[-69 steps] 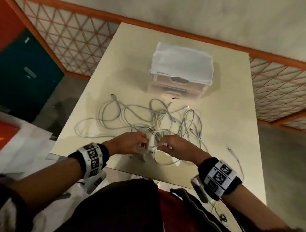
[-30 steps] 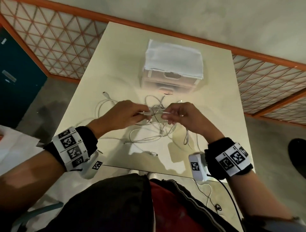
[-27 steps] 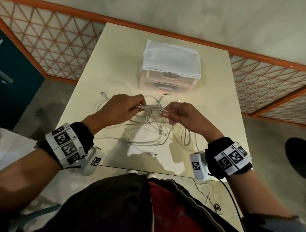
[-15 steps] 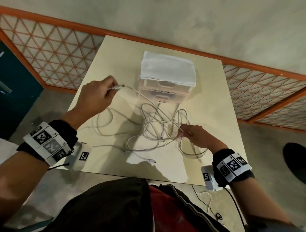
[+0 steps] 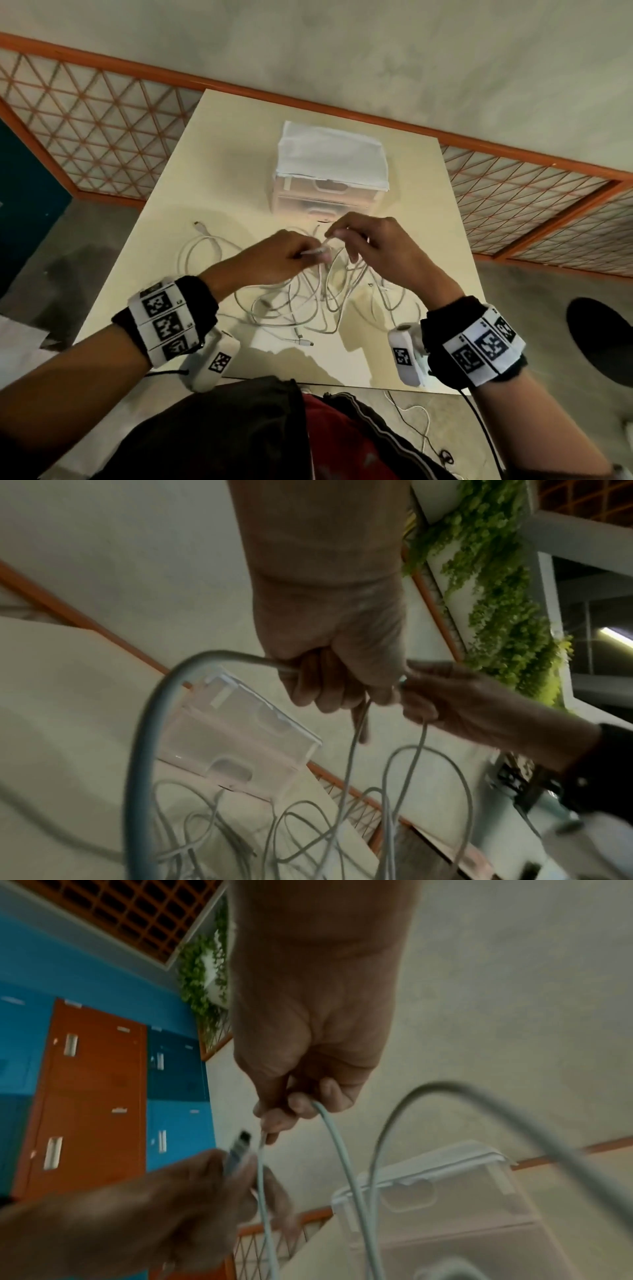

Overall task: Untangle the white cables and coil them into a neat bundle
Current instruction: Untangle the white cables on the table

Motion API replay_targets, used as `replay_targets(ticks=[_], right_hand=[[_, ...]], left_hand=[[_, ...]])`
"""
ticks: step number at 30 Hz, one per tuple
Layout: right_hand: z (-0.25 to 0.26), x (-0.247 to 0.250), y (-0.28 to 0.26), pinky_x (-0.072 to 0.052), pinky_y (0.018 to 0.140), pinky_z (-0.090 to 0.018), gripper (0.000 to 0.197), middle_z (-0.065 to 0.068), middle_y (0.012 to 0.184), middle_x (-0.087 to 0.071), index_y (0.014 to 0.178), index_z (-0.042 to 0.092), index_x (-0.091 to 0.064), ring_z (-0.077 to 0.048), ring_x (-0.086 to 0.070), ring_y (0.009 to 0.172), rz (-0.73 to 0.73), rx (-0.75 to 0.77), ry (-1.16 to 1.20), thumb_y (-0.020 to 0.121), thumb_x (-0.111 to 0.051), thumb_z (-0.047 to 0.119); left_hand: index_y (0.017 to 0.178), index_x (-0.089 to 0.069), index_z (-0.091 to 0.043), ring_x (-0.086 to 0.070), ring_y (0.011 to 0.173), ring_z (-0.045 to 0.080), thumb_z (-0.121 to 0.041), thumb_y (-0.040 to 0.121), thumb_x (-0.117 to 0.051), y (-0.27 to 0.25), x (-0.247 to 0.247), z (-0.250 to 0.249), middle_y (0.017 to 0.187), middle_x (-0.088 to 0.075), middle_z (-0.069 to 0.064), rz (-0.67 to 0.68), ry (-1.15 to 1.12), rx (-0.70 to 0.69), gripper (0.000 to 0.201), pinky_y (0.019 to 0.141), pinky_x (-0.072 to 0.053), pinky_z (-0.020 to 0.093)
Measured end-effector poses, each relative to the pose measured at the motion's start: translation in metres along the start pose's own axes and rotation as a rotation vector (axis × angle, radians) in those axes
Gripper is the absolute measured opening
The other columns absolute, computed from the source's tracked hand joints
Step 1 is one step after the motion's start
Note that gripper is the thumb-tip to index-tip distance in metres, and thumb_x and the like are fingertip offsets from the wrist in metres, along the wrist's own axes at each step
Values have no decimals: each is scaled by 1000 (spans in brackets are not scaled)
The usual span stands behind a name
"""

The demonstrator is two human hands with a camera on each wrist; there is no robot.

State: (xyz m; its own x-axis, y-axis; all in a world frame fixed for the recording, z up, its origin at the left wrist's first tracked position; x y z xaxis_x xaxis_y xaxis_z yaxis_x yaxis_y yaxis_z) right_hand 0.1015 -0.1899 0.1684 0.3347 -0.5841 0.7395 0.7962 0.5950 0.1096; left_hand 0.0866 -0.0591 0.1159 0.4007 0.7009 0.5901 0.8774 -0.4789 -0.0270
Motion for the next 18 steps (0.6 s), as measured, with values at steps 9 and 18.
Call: replay_targets(ticks=[9, 18], right_hand=[[-71, -37, -37, -47, 68, -31, 27, -2, 63, -62, 76, 12, -57, -11, -57, 59, 216, -289, 118, 93, -57, 33], [-109, -11, -60, -45, 94, -47, 14, 13, 88, -66, 88, 21, -69, -6, -61, 89, 60, -332, -135, 94, -56, 21]], left_hand=[[77, -49, -14, -41, 42, 2, -18, 99, -40, -13, 83, -12, 49, -38, -8, -733, -12, -180, 24, 50, -30, 12], [76, -55, -18, -56, 62, 31, -35, 96, -44, -25, 81, 70, 51, -47, -6, -583, 335, 205, 28, 55, -38, 33]])
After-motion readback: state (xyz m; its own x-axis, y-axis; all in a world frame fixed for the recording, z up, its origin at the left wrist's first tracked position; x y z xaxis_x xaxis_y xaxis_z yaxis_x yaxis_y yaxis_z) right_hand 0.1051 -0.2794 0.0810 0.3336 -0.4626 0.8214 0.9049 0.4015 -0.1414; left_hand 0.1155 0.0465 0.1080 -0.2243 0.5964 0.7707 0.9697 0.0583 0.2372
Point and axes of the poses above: each hand's wrist, its own y-axis towards the middle knuckle, its own x-axis out of the back of the hand, z = x × y, the point moved 6 cm from there along y, towards the middle knuckle
